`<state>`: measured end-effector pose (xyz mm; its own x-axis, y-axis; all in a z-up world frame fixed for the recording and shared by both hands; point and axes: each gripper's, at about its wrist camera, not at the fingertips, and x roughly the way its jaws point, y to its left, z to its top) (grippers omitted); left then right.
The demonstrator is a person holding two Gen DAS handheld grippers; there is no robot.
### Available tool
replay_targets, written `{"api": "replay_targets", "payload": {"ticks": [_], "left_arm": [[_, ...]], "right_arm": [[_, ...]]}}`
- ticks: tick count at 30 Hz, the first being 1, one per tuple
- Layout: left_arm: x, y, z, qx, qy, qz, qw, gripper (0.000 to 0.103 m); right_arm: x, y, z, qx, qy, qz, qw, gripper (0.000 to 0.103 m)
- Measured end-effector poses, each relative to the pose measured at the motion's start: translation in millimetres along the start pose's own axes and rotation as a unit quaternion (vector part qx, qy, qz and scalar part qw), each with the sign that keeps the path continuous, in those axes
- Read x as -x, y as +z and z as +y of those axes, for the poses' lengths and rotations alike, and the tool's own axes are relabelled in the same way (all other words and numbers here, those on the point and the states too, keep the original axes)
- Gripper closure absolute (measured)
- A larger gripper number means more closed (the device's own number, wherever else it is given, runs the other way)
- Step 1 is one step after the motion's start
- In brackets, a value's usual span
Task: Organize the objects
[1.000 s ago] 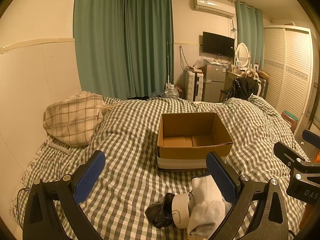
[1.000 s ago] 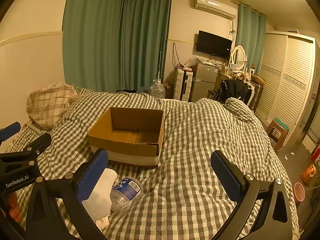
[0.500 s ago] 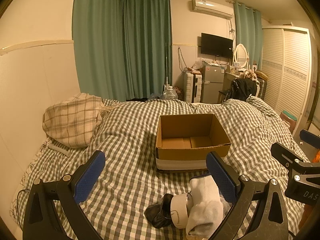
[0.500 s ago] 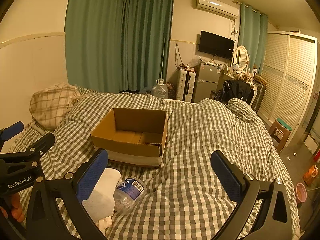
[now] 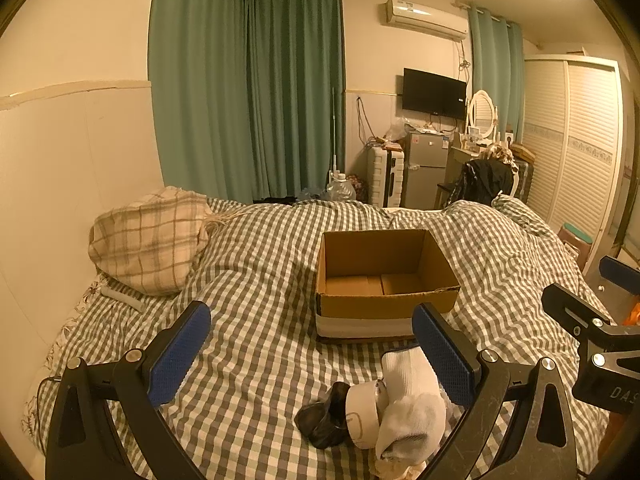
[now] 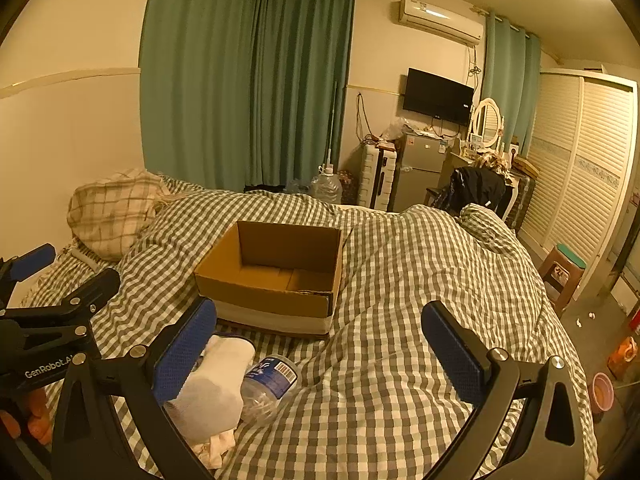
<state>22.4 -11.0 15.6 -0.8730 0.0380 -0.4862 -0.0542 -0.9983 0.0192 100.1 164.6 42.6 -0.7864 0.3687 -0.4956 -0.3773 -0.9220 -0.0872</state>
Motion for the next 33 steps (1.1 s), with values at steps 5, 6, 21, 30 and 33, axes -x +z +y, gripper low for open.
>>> {"api": "replay_targets", "payload": {"ticks": [5, 6, 21, 30, 33], "left_arm": [[-3, -12, 7, -0.004, 0.007, 0.018, 0.9998, 0.000], [-6, -16, 9, -0.005, 0.009, 0.025, 0.9996, 0.000], [-49, -66, 41, -0.062, -0.055, 0.101, 0.9915, 0.000], [-50, -69, 35, -0.072, -0.070, 0.107, 0.9892, 0.000], [-48, -69, 29, -0.078, -0.079, 0.107, 0.9880, 0.001]], "right_arm": [[-4, -9, 8, 0.005, 0.010, 0.019, 1.000, 0.000], [-8, -12, 10, 0.007, 0.012, 0.027, 1.000, 0.000], [-73, -79, 77, 0.048, 0.117, 0.168, 0.978, 0.007], [-85, -93, 80, 0.038, 0.154, 0.205, 0.966, 0.036], [-72, -81, 67, 0.028, 0.141, 0.178, 0.973, 0.041]]}}
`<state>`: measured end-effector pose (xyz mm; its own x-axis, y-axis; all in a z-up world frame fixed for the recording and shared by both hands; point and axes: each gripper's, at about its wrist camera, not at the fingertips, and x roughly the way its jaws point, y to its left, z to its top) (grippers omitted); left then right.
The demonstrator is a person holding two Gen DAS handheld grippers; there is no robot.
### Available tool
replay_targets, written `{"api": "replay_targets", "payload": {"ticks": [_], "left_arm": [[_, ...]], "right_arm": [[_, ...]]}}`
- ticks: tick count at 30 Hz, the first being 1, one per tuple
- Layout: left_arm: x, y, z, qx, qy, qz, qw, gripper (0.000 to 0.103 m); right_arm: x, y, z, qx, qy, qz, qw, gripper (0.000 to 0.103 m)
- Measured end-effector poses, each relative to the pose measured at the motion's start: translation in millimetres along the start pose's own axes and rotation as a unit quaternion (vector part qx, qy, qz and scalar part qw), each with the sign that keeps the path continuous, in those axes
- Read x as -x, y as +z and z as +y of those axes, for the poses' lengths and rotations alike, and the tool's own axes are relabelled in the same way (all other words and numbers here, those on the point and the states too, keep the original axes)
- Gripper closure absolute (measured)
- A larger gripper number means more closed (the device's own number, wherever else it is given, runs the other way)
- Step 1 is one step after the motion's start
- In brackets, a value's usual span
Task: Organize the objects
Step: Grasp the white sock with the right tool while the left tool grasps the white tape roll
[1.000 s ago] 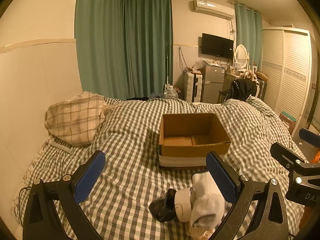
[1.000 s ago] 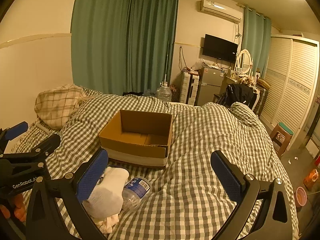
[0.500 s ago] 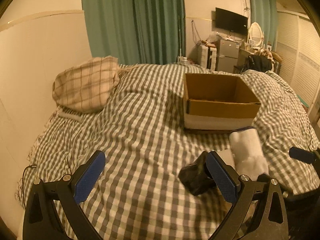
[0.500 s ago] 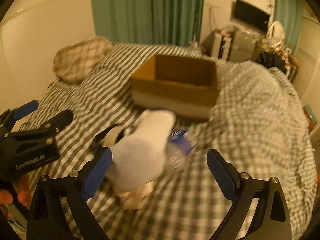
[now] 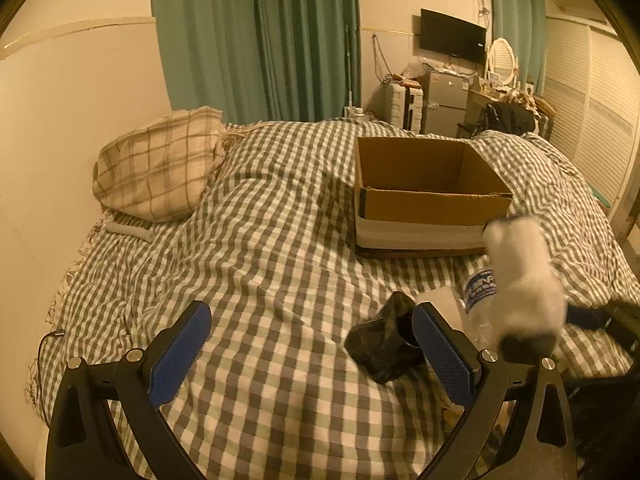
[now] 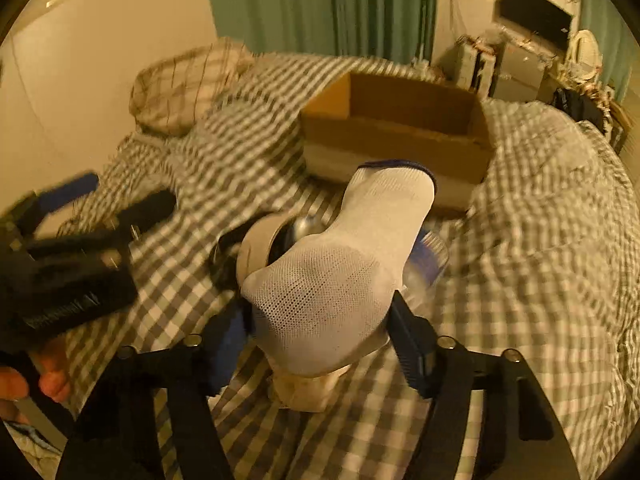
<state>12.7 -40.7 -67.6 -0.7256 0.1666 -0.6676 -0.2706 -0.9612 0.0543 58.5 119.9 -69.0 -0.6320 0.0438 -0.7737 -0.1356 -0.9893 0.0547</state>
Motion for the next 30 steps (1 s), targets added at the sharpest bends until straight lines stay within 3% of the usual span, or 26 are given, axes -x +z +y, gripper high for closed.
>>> {"api": "replay_targets", "payload": {"ticks": [5, 12, 15, 18, 21, 24, 30], "left_arm": [[-1, -1, -26, -0.024, -0.028, 0.011, 0.9993, 0.003], [-22, -7, -72, -0.072, -0.064, 0.043, 0.9944, 0.017], [-38, -10, -83, -0.088, -0.059, 0.066, 0.9922, 0.033], [-51, -10, -90, -0.100, -0.049, 0.078, 0.9907, 0.043], [-50, -7, -92, -0.103, -0.062, 0.079, 0.9897, 0.066], [-49, -6, -88, -0.100, -0.066, 0.082, 0.9893, 0.073], [-41, 0, -75, -0.075, -0.087, 0.083, 0.9899, 0.075]], "right_arm": [[35, 11, -30, -0.020, -0.047, -0.048, 0.998, 0.043], [35, 6, -59, -0.048, -0.054, -0.042, 0.996, 0.043], [32, 1, -62, -0.051, -0.048, -0.038, 0.997, 0.043], [29, -1, -65, -0.054, -0.043, -0.038, 0.997, 0.043], [27, -4, -70, -0.059, -0.040, -0.038, 0.997, 0.043], [26, -5, -72, -0.063, -0.038, -0.037, 0.997, 0.043], [33, -5, -75, -0.067, -0.039, -0.045, 0.996, 0.043]]}}
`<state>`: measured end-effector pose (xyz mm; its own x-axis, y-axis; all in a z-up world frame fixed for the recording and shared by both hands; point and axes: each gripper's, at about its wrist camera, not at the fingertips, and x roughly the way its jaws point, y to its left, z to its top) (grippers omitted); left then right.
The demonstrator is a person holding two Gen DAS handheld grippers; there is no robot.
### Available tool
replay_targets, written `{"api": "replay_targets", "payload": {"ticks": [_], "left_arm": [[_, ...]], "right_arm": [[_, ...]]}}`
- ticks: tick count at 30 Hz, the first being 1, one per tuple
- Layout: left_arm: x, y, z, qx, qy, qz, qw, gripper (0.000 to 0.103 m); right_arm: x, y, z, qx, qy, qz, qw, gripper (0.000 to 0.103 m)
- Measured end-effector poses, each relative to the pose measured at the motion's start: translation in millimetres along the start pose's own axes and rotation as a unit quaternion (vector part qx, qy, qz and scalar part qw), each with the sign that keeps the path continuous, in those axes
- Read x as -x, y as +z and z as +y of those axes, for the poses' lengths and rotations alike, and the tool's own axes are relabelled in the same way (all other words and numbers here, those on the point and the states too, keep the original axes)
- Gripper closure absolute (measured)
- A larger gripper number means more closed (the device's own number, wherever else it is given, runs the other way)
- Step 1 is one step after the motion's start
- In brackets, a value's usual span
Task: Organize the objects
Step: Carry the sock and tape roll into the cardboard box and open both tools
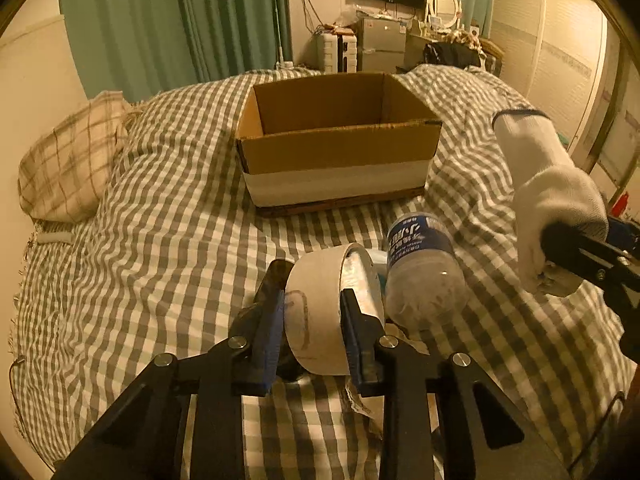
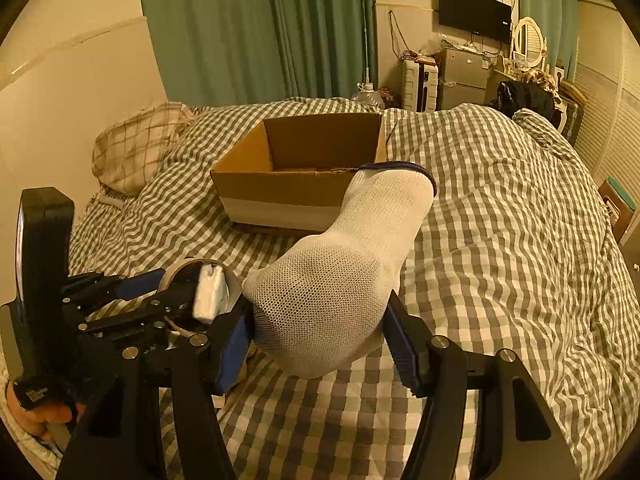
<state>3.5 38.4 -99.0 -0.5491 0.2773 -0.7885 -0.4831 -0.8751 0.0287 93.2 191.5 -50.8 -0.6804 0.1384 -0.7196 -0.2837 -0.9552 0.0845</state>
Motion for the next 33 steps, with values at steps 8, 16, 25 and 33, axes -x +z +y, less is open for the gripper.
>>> {"api": "replay_targets", "payload": {"ticks": [8, 16, 25, 33], "left_arm": [[28, 18, 7, 0.010, -0.021, -0.031, 0.9993, 0.075], [48, 59, 7, -0.004, -0.010, -0.068, 0.9976, 0.075], [46, 134, 17, -0.002, 0.010, -0.113, 0.9935, 0.075], [-8, 197, 38, 0.017, 0.018, -0.112, 0.9934, 0.075]], "right_arm": [[11, 7, 4, 0.008, -0.004, -0.015, 1.000, 0.043], [21, 41, 14, 0.040, 0.003, -0.039, 0.998, 0.043], [-1, 114, 23, 0.085, 0.007, -0.052, 0.995, 0.043], [-53, 187, 24, 0.113, 0.000, -0.057, 0.992, 0.045]]}}
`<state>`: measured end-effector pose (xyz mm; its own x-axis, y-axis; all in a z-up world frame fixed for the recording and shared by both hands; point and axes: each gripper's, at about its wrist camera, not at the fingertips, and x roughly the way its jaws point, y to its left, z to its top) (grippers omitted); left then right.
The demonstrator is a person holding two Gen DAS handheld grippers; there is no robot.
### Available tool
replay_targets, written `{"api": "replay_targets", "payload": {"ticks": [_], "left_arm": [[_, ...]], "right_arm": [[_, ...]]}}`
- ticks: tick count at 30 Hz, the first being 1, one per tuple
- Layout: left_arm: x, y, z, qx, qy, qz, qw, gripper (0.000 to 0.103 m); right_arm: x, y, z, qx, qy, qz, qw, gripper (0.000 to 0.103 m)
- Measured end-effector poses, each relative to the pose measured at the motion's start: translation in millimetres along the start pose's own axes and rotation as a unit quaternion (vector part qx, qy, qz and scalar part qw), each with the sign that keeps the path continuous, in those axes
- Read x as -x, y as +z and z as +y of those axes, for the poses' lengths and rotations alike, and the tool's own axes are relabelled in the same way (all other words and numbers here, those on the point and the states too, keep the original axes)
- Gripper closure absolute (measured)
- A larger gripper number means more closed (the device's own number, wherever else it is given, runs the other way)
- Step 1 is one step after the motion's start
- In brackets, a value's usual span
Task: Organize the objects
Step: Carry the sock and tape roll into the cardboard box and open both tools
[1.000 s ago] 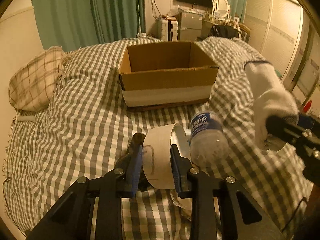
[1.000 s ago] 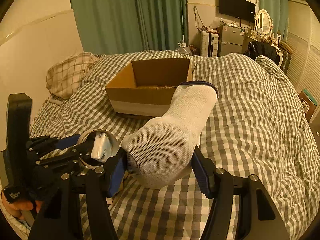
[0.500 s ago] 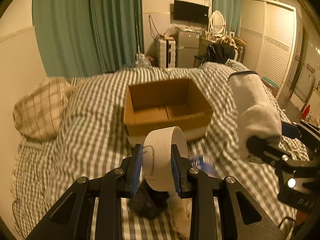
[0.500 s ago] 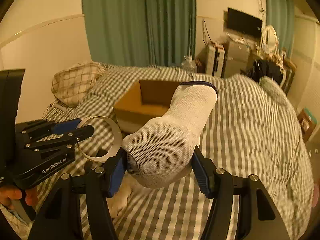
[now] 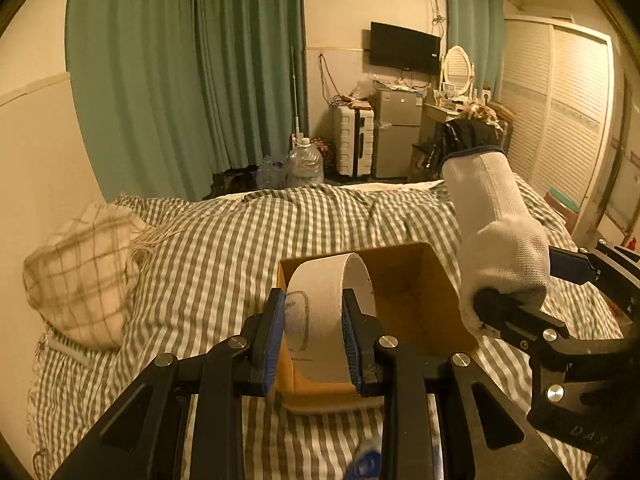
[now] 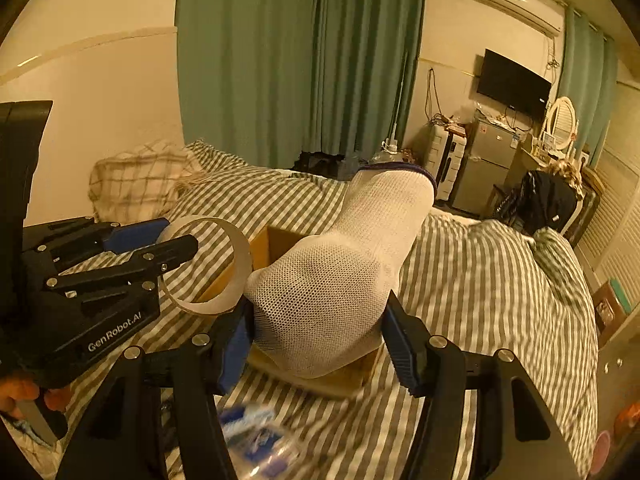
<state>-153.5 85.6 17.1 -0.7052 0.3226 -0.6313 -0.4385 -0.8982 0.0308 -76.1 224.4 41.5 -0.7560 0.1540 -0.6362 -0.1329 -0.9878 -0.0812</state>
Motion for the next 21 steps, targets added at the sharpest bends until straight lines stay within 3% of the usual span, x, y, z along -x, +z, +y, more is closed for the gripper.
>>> {"api": "replay_targets", "payload": {"ticks": [5, 11, 17, 18, 19, 21], "left_arm": [[-54, 7, 3, -0.008, 0.011, 0.015, 0.9998, 0.075], [-105, -8, 6, -0.011, 0.019, 0.046, 0.9987, 0.075], [-120, -15, 4, -0.017, 0.014, 0.061, 0.9979, 0.071], [-119, -15, 4, -0.018, 0.014, 0.063, 0.9978, 0.061], [-117, -15, 3, -0.017, 0.013, 0.065, 0.9977, 0.039], [-110, -15, 4, -0.013, 0.016, 0.062, 0.9979, 0.022]], "right_arm": [[-58, 16, -11, 0.003, 0.006, 0.026, 1.000, 0.046], [-119, 0, -27, -0.009, 0.010, 0.068, 0.998, 0.048], [-136, -9, -47, -0.047, 0.030, 0.059, 0.997, 0.043], [-132, -8, -50, -0.052, 0.031, 0.055, 0.997, 0.040], [-130, -7, -51, -0.053, 0.030, 0.052, 0.997, 0.037], [-117, -4, -53, -0.054, 0.021, 0.036, 0.998, 0.030]]}}
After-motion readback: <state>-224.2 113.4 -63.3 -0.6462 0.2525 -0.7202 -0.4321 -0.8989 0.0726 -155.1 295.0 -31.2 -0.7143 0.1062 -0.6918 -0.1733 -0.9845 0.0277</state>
